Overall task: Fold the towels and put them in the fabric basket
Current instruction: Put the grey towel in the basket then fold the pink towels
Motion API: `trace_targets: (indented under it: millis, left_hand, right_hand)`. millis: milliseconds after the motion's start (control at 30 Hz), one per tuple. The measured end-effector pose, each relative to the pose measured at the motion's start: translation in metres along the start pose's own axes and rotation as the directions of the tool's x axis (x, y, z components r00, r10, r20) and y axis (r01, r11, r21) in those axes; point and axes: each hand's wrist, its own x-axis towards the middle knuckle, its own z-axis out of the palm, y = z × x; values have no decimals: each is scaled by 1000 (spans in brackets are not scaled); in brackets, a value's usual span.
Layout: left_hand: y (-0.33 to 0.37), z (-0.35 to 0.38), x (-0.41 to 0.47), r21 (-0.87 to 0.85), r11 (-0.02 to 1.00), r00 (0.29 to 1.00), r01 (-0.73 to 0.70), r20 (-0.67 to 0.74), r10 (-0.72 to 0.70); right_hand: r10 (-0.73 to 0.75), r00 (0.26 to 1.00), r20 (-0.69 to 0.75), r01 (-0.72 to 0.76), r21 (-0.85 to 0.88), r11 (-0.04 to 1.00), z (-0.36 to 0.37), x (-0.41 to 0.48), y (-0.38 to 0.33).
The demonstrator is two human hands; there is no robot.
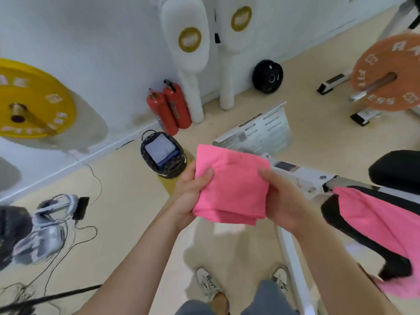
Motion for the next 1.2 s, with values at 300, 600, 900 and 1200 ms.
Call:
trace_targets:
  millis: [300,600,900,1200]
  left_hand:
    - [34,-155,-24,-53,997,946,-50,-324,30]
    - [37,-241,57,8,999,912,42,-408,-35]
    - [4,-346,227,328,928,934,179,-353,-56]
    - [-84,-457,414,781,614,965,117,-236,116]
  right_hand:
    - [-178,984,23,130,-771,624,145,88,55]
    - [266,962,64,-186,-561,807,176,221,79]
    - [124,992,-17,-59,-936,347,164,418,129]
    - [-4,979,-206,-181,-870,458,96,578,199]
